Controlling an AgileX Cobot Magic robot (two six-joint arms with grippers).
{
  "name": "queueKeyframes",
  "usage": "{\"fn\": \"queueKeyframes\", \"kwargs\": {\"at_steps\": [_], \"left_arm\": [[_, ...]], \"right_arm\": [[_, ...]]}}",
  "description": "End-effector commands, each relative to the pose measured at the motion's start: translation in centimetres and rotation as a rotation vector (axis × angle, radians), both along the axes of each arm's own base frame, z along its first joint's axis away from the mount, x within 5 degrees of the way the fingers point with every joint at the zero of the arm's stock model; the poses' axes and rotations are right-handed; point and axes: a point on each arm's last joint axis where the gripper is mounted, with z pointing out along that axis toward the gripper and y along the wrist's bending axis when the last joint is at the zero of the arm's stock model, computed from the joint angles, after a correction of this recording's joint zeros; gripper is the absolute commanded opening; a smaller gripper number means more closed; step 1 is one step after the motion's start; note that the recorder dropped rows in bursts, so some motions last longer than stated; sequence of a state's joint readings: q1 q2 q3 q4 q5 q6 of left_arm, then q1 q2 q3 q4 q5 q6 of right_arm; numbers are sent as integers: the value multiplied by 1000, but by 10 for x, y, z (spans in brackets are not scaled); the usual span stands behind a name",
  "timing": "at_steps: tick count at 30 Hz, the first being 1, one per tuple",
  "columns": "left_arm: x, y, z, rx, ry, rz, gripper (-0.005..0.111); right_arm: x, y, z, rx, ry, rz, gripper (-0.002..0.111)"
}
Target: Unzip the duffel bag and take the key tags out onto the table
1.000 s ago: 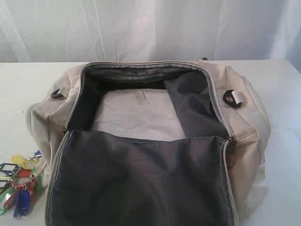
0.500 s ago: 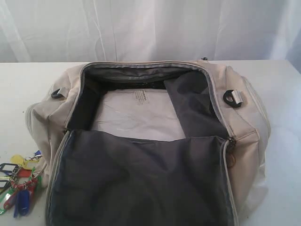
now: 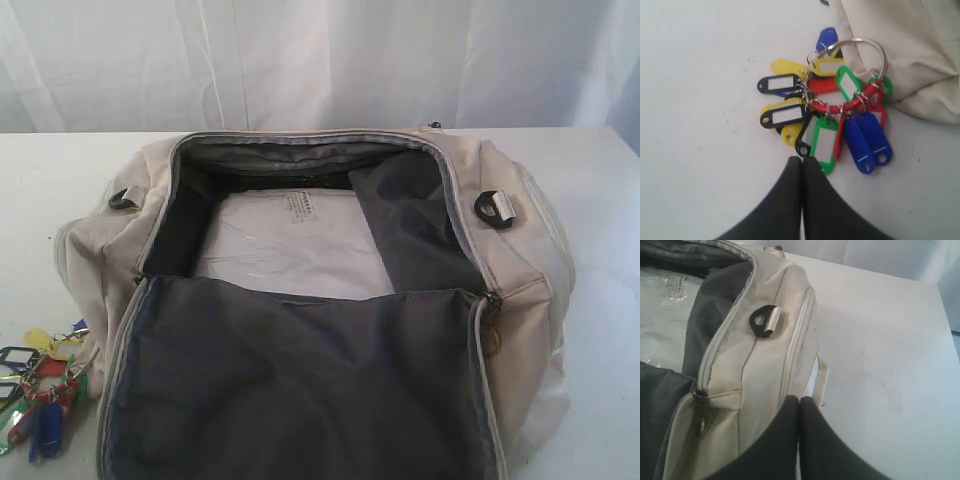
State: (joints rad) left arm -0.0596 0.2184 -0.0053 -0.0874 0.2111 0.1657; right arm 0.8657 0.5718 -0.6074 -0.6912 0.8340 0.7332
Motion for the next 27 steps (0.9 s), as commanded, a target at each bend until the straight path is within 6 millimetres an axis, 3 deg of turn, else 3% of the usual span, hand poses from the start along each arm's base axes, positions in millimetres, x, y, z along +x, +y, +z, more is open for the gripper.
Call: {"fn": "queueKeyframes", "kwargs": {"at_steps": [1,7,27], "left_arm": [[-2,0,4,-13,-84,7,0],[-8,1,12,-22,-230,6,0],[-8,2,13,-19,-235,32,0]], "right_arm": [[0,-1,0,3,-10,-8,0],[0,-1,0,3,-10,-8,0],[0,-1,0,1,-9,-9,0]]}}
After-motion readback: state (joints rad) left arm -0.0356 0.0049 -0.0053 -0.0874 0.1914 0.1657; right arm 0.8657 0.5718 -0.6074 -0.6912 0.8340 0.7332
